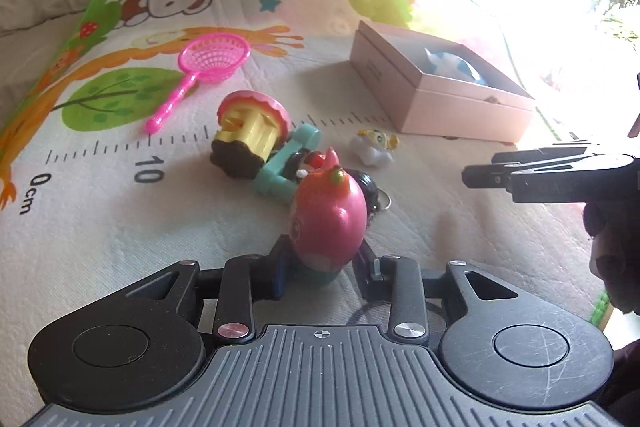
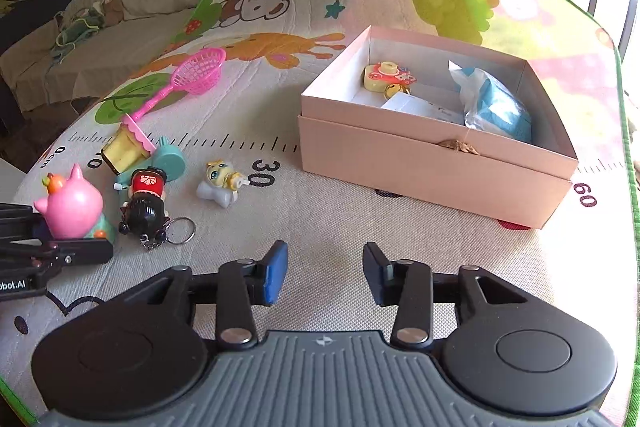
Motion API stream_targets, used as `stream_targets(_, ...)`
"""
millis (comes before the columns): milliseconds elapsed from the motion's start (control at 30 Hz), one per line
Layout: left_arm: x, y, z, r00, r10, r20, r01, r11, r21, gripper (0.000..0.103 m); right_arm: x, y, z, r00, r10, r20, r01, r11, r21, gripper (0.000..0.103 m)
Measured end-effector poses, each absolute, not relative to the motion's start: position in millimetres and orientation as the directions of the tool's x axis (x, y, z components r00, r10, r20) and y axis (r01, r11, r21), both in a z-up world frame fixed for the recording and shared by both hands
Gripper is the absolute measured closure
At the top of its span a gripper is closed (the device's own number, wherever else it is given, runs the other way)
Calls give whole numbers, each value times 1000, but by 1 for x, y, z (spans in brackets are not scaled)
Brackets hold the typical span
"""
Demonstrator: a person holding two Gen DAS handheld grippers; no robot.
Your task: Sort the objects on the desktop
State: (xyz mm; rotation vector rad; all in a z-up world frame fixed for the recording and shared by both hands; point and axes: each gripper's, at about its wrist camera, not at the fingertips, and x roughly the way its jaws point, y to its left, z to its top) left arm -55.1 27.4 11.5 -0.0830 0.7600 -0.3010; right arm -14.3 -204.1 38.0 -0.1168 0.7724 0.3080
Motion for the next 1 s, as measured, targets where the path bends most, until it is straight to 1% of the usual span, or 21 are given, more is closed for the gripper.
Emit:
stream_targets(33, -57, 27, 13, 684, -302, -664, 244, 953, -182, 60, -17, -203, 39, 684, 228, -693, -317, 949, 0, 46)
stream_targets(67, -58, 27, 14, 686, -300, -663, 244, 953, -178, 57, -19, -202, 40, 691, 230, -685, -322, 947, -7, 42)
stream_targets(100, -59, 27, 15, 690, -291, -663, 239, 956, -170, 48, -20, -202, 40, 693, 236, -682, -328, 945, -7, 40)
stream_targets(133, -59, 27, 16, 696, -273, -664, 230, 961, -155, 41, -22, -201, 40, 691, 244, -681, -336, 942, -3, 36)
stream_targets(167, -60, 26, 16, 701, -254, -667, 222, 966, -134, 40, -23, -200, 40, 687, 255, -680, -346, 938, 2, 34)
stream_targets(233, -59, 25, 16, 706, -218, -674, 213, 973, -92, 30, -26, -197, 38, 683, 265, -681, -362, 932, 0, 30)
stream_targets(267, -59, 25, 16, 709, -201, -676, 208, 976, -72, 28, -29, -195, 36, 681, 267, -682, -371, 929, -6, 27)
stream_targets(433, -59, 26, 16, 713, -165, -681, 189, 981, -40, 19, -35, -192, 29, 667, 277, -692, -391, 920, -9, 23)
stream_targets(467, -59, 26, 16, 712, -178, -679, 200, 979, -47, 19, -35, -192, 29, 669, 279, -689, -389, 921, -5, 23)
stream_targets(567, -64, 19, 19, 694, -271, -666, 285, 954, -91, 12, -29, -191, 34, 676, 301, -672, -398, 917, 10, 24)
stream_targets(600, -67, 15, 20, 691, -292, -661, 311, 946, -93, 10, -25, -188, 37, 679, 312, -664, -410, 912, 10, 24)
stream_targets(633, -70, 9, 21, 688, -311, -655, 337, 937, -90, 10, -19, -184, 40, 677, 324, -660, -421, 907, 14, 28)
stream_targets(667, -72, 5, 21, 686, -323, -651, 355, 931, -88, 9, -10, -179, 42, 665, 345, -662, -436, 899, 31, 35)
stream_targets(767, -76, -3, 23, 676, -360, -643, 395, 914, -96, 8, 17, -159, 44, 625, 401, -670, -473, 877, 84, 43)
stream_targets(800, -77, -5, 23, 676, -359, -644, 396, 914, -94, 8, 25, -152, 42, 620, 405, -672, -474, 876, 90, 45)
stream_targets(933, -73, -5, 22, 682, -300, -667, 342, 937, -71, 7, 50, -135, 28, 570, 418, -707, -469, 873, 138, 65)
stream_targets(1000, -70, -3, 22, 683, -278, -675, 320, 945, -66, 7, 48, -138, 26, 573, 425, -701, -467, 872, 147, 65)
